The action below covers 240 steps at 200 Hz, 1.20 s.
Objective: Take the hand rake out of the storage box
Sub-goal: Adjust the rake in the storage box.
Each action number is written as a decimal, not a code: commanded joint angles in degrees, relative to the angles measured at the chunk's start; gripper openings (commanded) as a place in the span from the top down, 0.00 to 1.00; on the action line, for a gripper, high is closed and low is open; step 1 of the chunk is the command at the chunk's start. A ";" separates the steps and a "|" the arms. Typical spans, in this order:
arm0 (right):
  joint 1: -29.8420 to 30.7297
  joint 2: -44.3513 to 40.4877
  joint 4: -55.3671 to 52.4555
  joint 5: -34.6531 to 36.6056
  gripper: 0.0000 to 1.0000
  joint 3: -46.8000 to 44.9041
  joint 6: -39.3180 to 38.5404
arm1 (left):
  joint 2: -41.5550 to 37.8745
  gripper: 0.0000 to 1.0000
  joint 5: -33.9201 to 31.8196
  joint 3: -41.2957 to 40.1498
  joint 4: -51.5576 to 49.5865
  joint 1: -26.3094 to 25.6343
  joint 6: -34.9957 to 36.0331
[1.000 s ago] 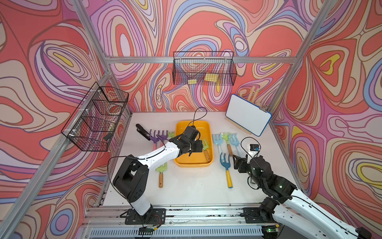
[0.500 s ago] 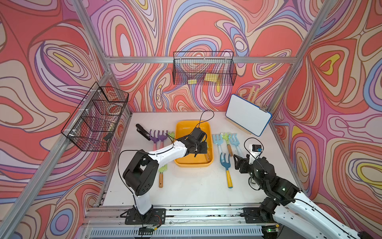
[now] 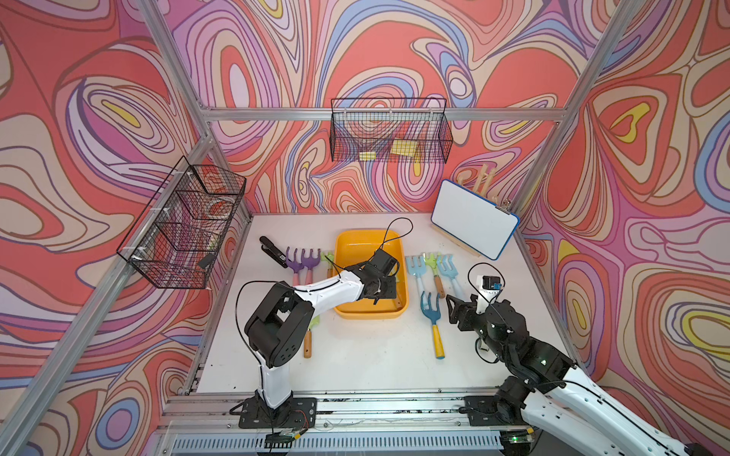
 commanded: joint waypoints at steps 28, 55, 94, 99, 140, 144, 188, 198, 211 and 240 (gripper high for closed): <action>-0.17 -0.78 -0.07 -0.66 0.18 -0.77 0.33 | 1.44 0.49 -2.49 2.01 -3.07 -1.89 -1.76; -0.20 -0.72 -0.06 -0.71 0.18 -0.79 0.37 | 1.88 0.50 -2.58 2.49 -3.38 -2.34 -2.41; -0.17 -0.89 -0.02 -0.91 0.18 -0.86 0.32 | 3.50 0.50 -1.96 3.56 -3.37 -2.85 -2.84; -0.22 -0.90 0.06 -0.94 0.18 -0.88 0.35 | 3.90 0.50 -2.01 4.04 -3.70 -2.89 -2.82; -0.17 -0.15 0.18 -1.59 0.18 -0.79 0.26 | 5.98 0.50 -1.89 5.11 -4.13 -2.98 -3.16; -0.17 -0.28 0.22 -1.56 0.18 -0.78 0.25 | 6.11 0.51 -1.88 5.09 -4.13 -2.98 -3.17; -0.17 -0.96 0.28 -1.71 0.18 -0.97 0.37 | 6.39 0.52 -4.55 5.27 -5.78 -2.98 -2.49; -0.17 -0.92 0.28 -1.72 0.18 -0.97 0.37 | 6.72 0.52 -4.70 5.65 -6.14 -2.98 -2.30; -0.17 -1.03 0.18 -1.77 0.18 -0.97 0.33 | 7.38 0.52 -4.38 6.18 -6.19 -2.98 -2.21; -0.17 -1.09 0.15 -1.75 0.18 -1.06 0.34 | 8.25 0.53 -4.37 6.85 -6.41 -2.98 -1.94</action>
